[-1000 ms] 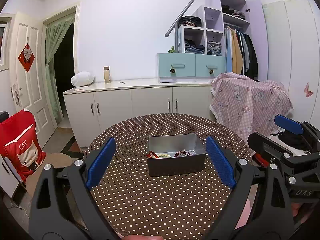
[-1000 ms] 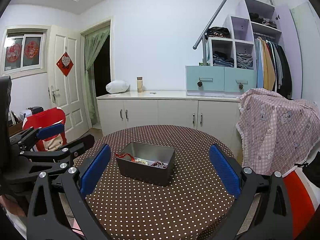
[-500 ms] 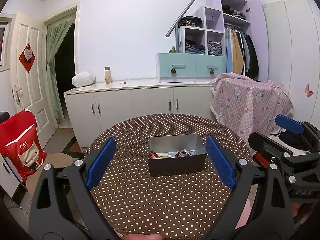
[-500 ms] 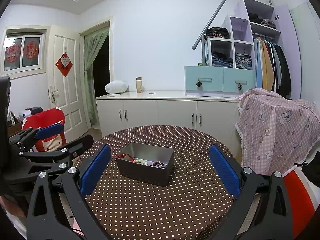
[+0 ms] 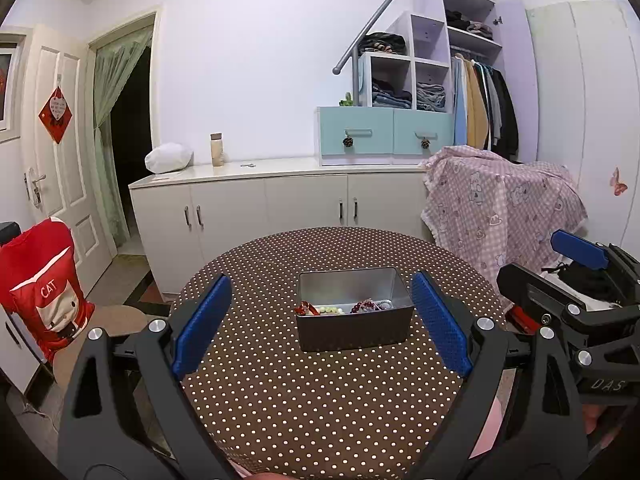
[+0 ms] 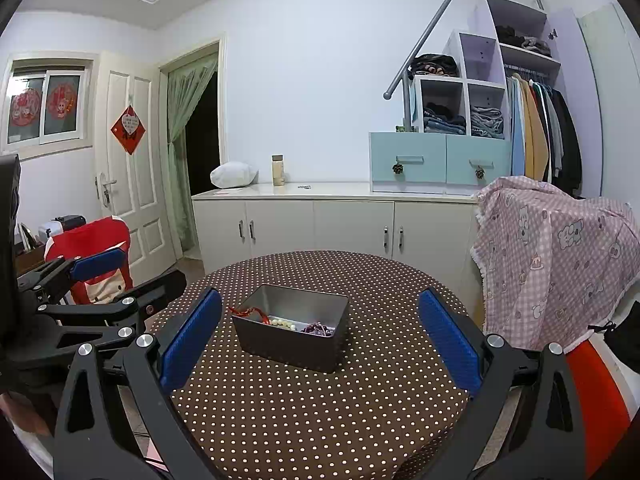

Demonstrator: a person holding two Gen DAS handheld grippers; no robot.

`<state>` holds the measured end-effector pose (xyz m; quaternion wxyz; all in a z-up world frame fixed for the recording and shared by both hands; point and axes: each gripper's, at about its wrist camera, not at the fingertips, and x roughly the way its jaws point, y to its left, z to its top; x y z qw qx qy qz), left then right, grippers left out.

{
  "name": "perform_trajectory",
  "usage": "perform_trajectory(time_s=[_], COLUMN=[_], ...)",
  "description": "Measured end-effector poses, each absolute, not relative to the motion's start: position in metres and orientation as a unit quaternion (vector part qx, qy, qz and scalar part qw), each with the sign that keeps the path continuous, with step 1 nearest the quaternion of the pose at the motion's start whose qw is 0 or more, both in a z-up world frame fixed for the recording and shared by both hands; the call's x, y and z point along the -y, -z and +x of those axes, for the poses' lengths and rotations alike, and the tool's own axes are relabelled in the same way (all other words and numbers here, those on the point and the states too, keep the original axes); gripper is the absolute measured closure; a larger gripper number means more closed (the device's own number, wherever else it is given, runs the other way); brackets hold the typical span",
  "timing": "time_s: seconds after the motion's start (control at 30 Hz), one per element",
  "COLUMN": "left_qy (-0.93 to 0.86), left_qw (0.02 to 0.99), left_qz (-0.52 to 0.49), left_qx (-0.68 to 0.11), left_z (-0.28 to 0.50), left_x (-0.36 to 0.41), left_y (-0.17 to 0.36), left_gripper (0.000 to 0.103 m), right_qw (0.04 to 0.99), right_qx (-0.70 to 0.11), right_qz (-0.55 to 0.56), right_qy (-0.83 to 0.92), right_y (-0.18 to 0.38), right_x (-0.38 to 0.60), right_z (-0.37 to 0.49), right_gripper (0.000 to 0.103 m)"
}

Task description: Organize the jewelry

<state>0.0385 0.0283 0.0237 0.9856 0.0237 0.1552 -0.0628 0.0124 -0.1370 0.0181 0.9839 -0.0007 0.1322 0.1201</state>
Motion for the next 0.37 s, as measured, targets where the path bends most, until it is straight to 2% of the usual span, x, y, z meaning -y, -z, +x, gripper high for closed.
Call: perform_trajectory(time_s=[0.37], left_qy=[0.060], left_qw=[0.985], left_qz=[0.026], left_qx=[-0.158], left_z=[0.0368], left_x=[-0.0258], left_y=[-0.0238], left_gripper=[0.013], right_qw=[0.984], right_qx=[-0.132], right_qz=[-0.001], right_qy=[-0.120], right_y=[-0.0180], right_x=[0.1377], right_z=[0.0128], right_gripper=[0.008])
